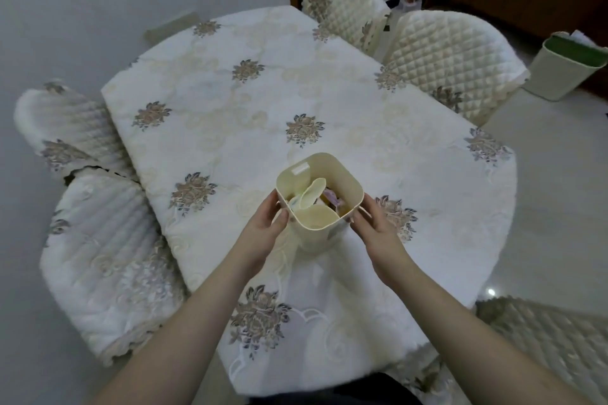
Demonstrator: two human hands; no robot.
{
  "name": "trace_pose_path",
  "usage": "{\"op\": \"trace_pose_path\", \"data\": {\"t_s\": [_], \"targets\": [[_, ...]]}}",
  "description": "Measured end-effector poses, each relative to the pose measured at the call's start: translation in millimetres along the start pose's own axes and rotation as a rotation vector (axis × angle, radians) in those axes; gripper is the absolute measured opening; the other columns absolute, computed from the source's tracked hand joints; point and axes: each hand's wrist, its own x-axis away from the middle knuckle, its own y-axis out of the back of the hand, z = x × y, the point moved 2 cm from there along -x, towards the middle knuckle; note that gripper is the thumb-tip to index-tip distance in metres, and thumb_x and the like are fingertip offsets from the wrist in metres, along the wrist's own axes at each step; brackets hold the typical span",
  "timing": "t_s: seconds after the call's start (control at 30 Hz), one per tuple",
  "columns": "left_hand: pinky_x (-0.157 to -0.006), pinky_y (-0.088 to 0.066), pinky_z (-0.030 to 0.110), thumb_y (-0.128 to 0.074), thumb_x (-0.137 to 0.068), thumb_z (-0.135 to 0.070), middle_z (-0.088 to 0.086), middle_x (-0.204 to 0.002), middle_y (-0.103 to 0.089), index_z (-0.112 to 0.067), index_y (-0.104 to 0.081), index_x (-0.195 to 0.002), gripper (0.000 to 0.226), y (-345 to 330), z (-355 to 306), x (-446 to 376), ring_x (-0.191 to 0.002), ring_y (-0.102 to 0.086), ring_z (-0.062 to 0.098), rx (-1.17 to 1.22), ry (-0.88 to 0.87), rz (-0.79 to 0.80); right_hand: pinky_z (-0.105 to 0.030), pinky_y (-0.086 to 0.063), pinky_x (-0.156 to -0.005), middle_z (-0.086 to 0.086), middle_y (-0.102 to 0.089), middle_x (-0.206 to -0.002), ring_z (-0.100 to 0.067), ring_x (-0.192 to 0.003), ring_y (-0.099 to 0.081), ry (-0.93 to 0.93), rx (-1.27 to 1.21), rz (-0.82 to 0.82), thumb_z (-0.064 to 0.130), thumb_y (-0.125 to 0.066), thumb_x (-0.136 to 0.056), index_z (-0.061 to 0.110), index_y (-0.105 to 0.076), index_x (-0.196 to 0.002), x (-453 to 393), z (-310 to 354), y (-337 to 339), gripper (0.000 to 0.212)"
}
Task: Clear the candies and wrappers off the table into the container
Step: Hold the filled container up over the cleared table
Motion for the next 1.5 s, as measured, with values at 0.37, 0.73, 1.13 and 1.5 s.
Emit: {"op": "trace_pose_path", "data": {"t_s": [0.37,0.73,1.13,1.5], "targets": [[-0.095,-0.052,0.034,-0.048,-0.101,-0.004,0.008,-0.151,-0.045,-0.009,-0.032,-0.149,0.051,14.2,21.3,29.4,-0.135,-0.047,0.025,0.11,0.027,-0.131,-0.035,-0.042,-0.106,0.023,-0.061,-0.125,-0.004,-0.124,-0.053,-0.097,-0.025,0.0,0.022,-0.052,-0.098,0.046,-0.056,-0.123,11.5,-12.8,-20.5,0.035],[-0.096,-0.05,0.027,-0.039,-0.107,-0.029,-0.015,-0.145,-0.05,-0.028,-0.044,-0.146,0.039,30.6,49.2,61.2,-0.121,-0.055,-0.007,0.17,0.105,-0.192,-0.038,-0.044,-0.106,0.023,-0.064,-0.118,-0.002,-0.118,-0.057,-0.157,-0.01,0.043,0.024,-0.048,-0.1,0.029,-0.055,-0.126,44.7,-30.1,-36.0,0.028],[-0.102,-0.045,0.038,-0.045,-0.101,-0.047,-0.005,-0.152,-0.045,-0.03,-0.046,-0.144,0.046,10.4,57.2,93.9,-0.13,-0.049,0.008,0.504,0.194,-0.454,-0.033,-0.04,-0.11,0.016,-0.053,-0.137,0.008,-0.12,-0.051,-0.169,0.058,0.069,0.038,-0.031,-0.103,0.04,-0.056,-0.128,25.6,-21.4,-34.6,0.035],[-0.108,-0.035,0.036,-0.046,-0.083,-0.075,-0.026,-0.145,-0.051,-0.049,-0.046,-0.141,0.063,-21.6,40.4,104.5,-0.135,-0.041,-0.006,0.354,0.154,-0.249,-0.039,-0.033,-0.115,0.024,-0.055,-0.133,0.004,-0.125,-0.049,-0.175,0.123,0.158,0.049,-0.027,-0.101,0.048,-0.051,-0.129,15.2,-19.5,-35.7,0.037]]}}
